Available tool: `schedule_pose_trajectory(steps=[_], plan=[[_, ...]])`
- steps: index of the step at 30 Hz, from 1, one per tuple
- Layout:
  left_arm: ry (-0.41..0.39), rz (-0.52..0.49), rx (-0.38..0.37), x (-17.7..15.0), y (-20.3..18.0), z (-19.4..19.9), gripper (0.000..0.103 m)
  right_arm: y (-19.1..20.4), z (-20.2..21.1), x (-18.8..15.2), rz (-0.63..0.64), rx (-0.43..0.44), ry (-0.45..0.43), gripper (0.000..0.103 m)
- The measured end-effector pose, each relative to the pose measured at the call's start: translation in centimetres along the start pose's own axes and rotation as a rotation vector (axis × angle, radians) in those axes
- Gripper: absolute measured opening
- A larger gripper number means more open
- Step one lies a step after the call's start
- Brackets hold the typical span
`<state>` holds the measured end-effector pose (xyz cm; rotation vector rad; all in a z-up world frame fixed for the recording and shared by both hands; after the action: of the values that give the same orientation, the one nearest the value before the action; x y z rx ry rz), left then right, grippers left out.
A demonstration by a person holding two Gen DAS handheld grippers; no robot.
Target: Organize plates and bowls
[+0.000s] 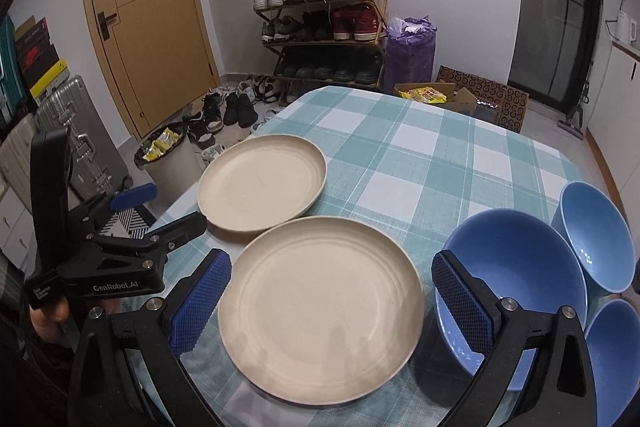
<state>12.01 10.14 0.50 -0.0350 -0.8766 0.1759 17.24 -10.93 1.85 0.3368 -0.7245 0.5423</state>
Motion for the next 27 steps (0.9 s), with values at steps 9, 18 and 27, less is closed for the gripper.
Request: schedule_pose_trajectory(steps=[9,18,27], plan=[[-0.032,0.035,0.013,1.3,1.4,0.7,0.103,-0.3,-0.1,1.9,-0.019,-0.026,0.01,0.102],[-0.062,0.044,0.064,2.3,2.8,1.4,0.103,0.6,0.0,3.2,-0.002,-0.025,0.005,0.102],[-0.045,0.104,0.104,2.4,5.3,0.1,0.103,1.9,-2.2,4.3,0.009,-0.005,0.032,0.102]])
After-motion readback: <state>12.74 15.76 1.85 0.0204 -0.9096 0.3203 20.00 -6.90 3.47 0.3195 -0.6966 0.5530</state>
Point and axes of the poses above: each gripper's, at about its wrist camera, not at the fingertips, and z roughly against the way its jaws point, y to its left, x to its top, the point moved 2 cm from there along -z, roughly the way its jaws point, and after that the axes turned 3 degrees about -z, right-handed, at the moved point
